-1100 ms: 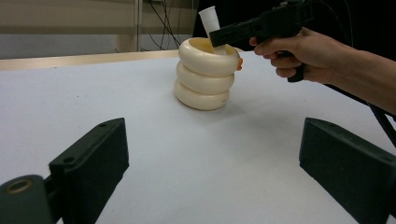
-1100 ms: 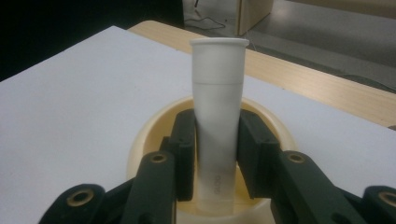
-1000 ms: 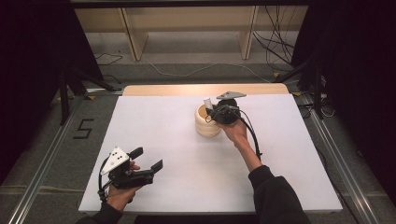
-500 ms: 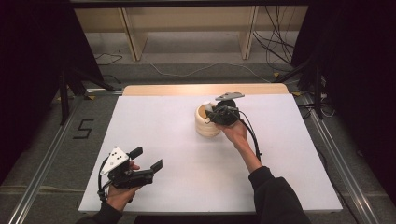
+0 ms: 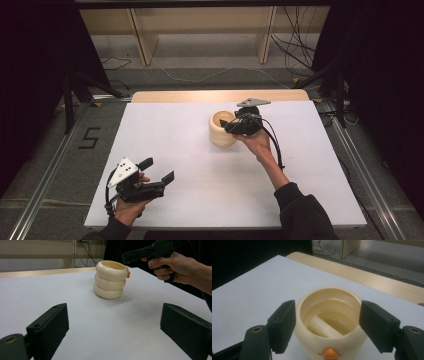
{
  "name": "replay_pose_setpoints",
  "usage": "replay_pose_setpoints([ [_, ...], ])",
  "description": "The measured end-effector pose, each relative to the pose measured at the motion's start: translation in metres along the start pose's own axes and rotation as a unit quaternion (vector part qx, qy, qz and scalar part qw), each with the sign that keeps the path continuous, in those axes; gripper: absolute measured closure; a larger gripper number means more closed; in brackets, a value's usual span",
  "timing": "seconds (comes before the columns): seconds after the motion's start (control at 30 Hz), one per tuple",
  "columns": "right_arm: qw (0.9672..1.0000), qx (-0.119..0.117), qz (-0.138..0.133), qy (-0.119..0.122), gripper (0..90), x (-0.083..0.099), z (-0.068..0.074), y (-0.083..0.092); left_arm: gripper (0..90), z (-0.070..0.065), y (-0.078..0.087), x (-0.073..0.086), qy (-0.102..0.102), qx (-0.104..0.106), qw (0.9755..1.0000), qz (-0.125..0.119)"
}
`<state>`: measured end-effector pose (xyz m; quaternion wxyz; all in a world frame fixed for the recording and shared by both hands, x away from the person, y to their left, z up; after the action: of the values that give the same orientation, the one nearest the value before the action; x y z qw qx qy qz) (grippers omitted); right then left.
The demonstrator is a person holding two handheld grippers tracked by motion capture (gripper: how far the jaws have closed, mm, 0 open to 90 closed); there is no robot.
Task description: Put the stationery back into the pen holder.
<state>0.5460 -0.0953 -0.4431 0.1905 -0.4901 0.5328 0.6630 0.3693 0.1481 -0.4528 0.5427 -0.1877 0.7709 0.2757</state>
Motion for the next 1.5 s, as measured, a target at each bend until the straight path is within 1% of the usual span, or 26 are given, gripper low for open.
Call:
replay_pose_setpoints([
  [0.07, 1.0, -0.004, 0.001, 0.001, 29.9, 0.001, 0.0, 0.003, 7.4, 0.0, 0.0, 0.0, 0.0, 0.0, 1.0, 0.0],
  [0.23, 1.0, -0.006, 0.0, -0.005, 28.6, 0.002, -0.001, 0.008, 7.4, 0.0, 0.0, 0.0, 0.001, 0.0, 1.0, -0.001],
  [0.33, 1.0, -0.006, -0.004, -0.003, 27.4, 0.002, -0.001, 0.013, 7.4, 0.0, 0.0, 0.0, 0.001, 0.0, 1.0, -0.001],
  [0.47, 0.9998, -0.009, -0.011, -0.012, 26.5, 0.002, 0.0, 0.022, 7.4, 0.0, 0.0, 0.0, 0.0, 0.001, 1.0, 0.001],
  [0.53, 0.9997, -0.012, -0.017, -0.013, 25.6, 0.003, 0.001, 0.028, 7.4, 0.0, 0.0, 0.0, 0.0, 0.001, 1.0, 0.001],
  [0.7, 0.9995, -0.017, -0.023, -0.012, 25.1, 0.008, 0.002, 0.043, 7.4, -0.001, -0.001, 0.001, 0.0, 0.003, 1.0, 0.004],
  [0.9, 0.9993, -0.023, -0.029, -0.01, 24.2, 0.012, 0.005, 0.056, 7.4, -0.001, -0.002, 0.001, 0.002, 0.004, 1.0, 0.005],
  [0.97, 0.9991, -0.03, -0.026, -0.017, 23.6, 0.014, 0.006, 0.06, 7.4, -0.001, -0.002, 0.001, 0.002, 0.005, 1.0, 0.006],
  [1.03, 0.9989, -0.033, -0.026, -0.019, 22.9, 0.017, 0.007, 0.064, 7.4, -0.001, -0.002, 0.001, 0.001, 0.005, 1.0, 0.006],
  [1.17, 0.9989, -0.037, -0.025, -0.017, 21.9, 0.024, 0.009, 0.071, 7.4, -0.001, -0.002, 0.002, 0.001, 0.007, 0.9999, 0.008],
  [1.3, 0.9986, -0.041, -0.028, -0.019, 21.3, 0.029, 0.01, 0.081, 7.4, -0.002, -0.003, 0.002, 0.002, 0.011, 0.9999, 0.011],
  [1.37, 0.9984, -0.043, -0.033, -0.016, 21.1, 0.032, 0.01, 0.085, 7.4, -0.002, -0.003, 0.003, 0.002, 0.012, 0.9998, 0.013],
  [1.5, 0.9985, -0.045, -0.027, -0.017, 20.8, 0.04, 0.011, 0.092, 7.4, -0.003, -0.003, 0.002, 0.002, 0.014, 0.9998, 0.013],
])
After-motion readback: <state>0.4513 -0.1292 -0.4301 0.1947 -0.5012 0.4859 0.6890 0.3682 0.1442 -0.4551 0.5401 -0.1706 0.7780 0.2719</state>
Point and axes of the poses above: each handheld gripper's, and its own axes: y roughly backward along the jaws, x roughly out of its underside, z roughly to its left, the point moved 8 cm from there along -y, roughly forward along the jaws, and after that the axes turned 14 degrees about x, right-handed, at the moved point
